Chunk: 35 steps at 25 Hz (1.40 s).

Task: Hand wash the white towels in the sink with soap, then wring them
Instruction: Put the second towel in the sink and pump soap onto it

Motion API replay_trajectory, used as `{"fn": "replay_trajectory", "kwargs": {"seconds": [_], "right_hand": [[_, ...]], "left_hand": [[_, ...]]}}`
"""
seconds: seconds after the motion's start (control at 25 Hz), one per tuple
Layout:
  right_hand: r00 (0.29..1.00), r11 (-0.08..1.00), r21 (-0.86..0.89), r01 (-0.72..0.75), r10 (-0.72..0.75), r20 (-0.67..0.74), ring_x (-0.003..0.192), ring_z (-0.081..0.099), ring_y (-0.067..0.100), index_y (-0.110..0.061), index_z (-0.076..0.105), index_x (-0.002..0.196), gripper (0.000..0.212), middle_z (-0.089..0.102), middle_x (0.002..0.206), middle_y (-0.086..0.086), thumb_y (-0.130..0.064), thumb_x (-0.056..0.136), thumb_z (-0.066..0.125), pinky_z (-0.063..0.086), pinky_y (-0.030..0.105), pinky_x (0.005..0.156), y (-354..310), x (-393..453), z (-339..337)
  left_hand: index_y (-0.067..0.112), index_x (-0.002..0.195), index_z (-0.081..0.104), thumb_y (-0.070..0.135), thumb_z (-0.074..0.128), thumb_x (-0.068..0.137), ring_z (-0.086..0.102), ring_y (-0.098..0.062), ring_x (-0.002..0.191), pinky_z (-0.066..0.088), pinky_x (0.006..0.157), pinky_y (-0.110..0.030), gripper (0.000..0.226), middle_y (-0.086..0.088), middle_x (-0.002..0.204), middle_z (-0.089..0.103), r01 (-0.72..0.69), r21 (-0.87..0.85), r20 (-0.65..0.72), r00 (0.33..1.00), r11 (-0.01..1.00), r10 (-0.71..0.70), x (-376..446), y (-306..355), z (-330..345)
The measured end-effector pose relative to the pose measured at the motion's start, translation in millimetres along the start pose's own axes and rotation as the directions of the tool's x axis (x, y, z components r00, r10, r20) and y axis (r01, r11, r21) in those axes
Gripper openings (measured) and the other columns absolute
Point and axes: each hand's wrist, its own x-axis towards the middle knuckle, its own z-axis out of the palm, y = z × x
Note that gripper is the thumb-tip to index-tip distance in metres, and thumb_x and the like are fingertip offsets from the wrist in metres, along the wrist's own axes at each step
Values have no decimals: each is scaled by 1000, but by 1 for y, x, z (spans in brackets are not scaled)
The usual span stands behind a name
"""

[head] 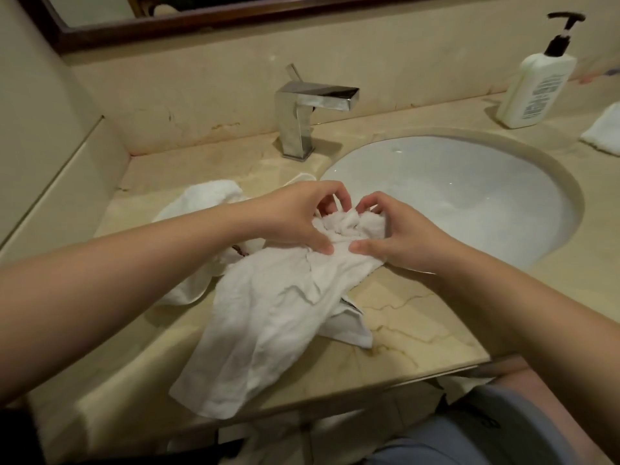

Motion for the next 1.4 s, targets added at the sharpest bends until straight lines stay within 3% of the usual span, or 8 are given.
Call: {"fn": "replay_trajectory", "kwargs": {"seconds": [0.2, 0.32, 0.48, 0.72, 0.88, 1.08, 1.24, 1.4], "right_hand": [[993, 993, 121, 6, 9, -122, 70, 54, 5, -28, 57, 104, 35, 61, 89, -5, -22, 81, 83, 45, 22, 67, 1, -4, -4], [960, 950, 311, 21, 67, -270, 70, 56, 14, -23, 63, 101, 27, 64, 86, 8, -12, 83, 80, 48, 33, 67, -2, -6, -30], [872, 849, 513, 128, 149, -466, 79, 63, 19, -30, 67, 95, 27, 66, 92, 8, -13, 78, 81, 53, 37, 73, 1, 1, -85], [736, 834, 515, 198, 220, -640, 78, 67, 7, -19, 65, 103, 22, 67, 96, 2, -6, 87, 74, 56, 26, 72, 10, 16, -140], [654, 836, 512, 195, 278, -704, 89, 69, 17, -23, 65, 103, 22, 69, 104, 3, -10, 88, 74, 57, 28, 74, 19, 33, -163], [678, 893, 442, 87, 272, -683, 82, 65, 16, -19, 67, 103, 23, 67, 99, 7, -7, 86, 76, 56, 28, 71, 47, 35, -160], [761, 902, 431, 6, 276, -587, 82, 66, 18, -24, 72, 99, 23, 70, 104, 16, -9, 83, 78, 57, 37, 76, 66, 44, -143], [848, 893, 441, -86, 298, -437, 71, 64, 5, -18, 73, 102, 22, 69, 95, 7, -4, 84, 75, 53, 21, 66, 75, 53, -115]], "left_hand": [[27, 109, 65, 12, 86, 78, 64, -7, 83, 54, 76, -22, 41, -1, 99, 71, -50, -114, -58, 997, 992, 43, 15, 8, -10], [20, 110, 68, 7, 85, 80, 64, -14, 82, 56, 78, -34, 37, -7, 92, 68, -143, -289, -129, 986, 947, 109, 37, 25, -31], [25, 104, 70, 13, 86, 78, 65, -10, 85, 54, 79, -28, 34, -4, 94, 68, -260, -369, -268, 949, 892, 166, 90, 64, -60], [25, 101, 70, 14, 86, 78, 63, -4, 86, 55, 83, -25, 31, 3, 94, 69, -401, -276, -448, 858, 873, 253, 155, 113, -72], [28, 96, 69, 14, 87, 75, 62, -8, 89, 53, 82, -27, 31, 3, 92, 68, -472, -296, -523, 808, 831, 272, 197, 123, -78], [26, 97, 69, 11, 84, 80, 64, -3, 80, 55, 74, -22, 27, 5, 90, 68, -403, -399, -428, 876, 824, 222, 214, 101, -49], [23, 98, 69, 8, 80, 84, 63, -5, 75, 53, 70, -23, 23, 4, 84, 67, -337, -500, -405, 905, 798, 129, 206, 65, -21], [11, 109, 67, -1, 76, 86, 64, -16, 74, 54, 67, -29, 27, 0, 77, 66, -192, -654, -290, 957, 732, -8, 192, 27, 4]]}}
